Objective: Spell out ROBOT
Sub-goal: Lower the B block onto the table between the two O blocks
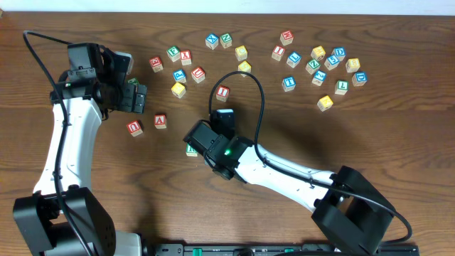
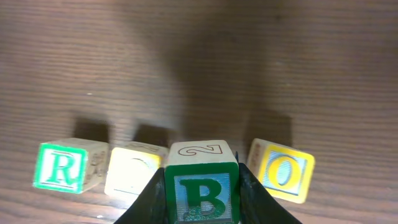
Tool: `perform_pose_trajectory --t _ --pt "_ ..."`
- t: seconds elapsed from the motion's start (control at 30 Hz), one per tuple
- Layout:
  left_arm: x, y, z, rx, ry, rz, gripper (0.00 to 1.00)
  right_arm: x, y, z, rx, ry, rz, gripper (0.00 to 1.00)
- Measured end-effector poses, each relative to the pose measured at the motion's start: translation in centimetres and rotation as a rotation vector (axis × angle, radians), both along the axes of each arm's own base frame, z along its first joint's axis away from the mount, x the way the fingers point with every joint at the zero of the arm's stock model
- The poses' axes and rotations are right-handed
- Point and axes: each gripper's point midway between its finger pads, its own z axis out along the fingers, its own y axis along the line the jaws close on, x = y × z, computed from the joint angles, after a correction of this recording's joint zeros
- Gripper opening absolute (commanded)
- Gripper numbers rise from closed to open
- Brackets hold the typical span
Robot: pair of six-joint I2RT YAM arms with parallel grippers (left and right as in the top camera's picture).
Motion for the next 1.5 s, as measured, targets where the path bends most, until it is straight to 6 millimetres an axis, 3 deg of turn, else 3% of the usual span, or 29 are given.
perform_pose_trajectory --t 0.53,0.9,1.5 --pt "0.0 0.0 0.0 0.0 0.0 0.0 0.98 0.0 -0.5 -0.2 0.003 0.002 -0.059 0.21" --pt "0.0 0.0 0.0 0.0 0.0 0.0 0.98 -0.3 -0.9 -2.6 -0.04 0.035 -0.078 0.21" --pt "0.0 0.0 0.0 0.0 0.0 0.0 0.98 -0.8 0.4 -2.5 -0.005 0.035 -0.052 0.22"
